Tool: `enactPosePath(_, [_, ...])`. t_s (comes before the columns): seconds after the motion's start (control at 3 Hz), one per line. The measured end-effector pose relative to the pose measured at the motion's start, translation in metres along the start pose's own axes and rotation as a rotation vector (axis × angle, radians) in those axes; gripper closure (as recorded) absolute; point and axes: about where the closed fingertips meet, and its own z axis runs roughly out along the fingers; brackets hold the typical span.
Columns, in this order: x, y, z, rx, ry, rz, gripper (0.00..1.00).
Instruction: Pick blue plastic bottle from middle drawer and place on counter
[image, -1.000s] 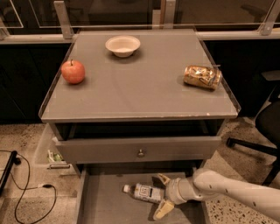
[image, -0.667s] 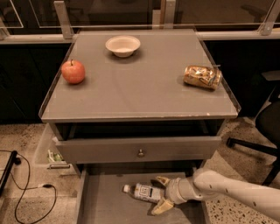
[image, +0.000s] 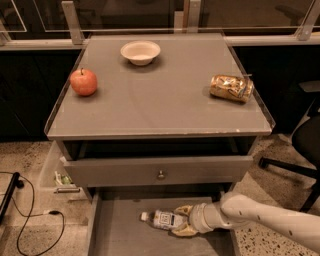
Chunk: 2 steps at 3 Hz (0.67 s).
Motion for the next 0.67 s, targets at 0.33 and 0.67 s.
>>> enactPosePath(0.33, [0.0,0.0,0.0,0.0,0.0,0.0,0.88])
enactPosePath(0.67, [0.0,0.0001,0.0,0.0,0.0,0.0,1.0])
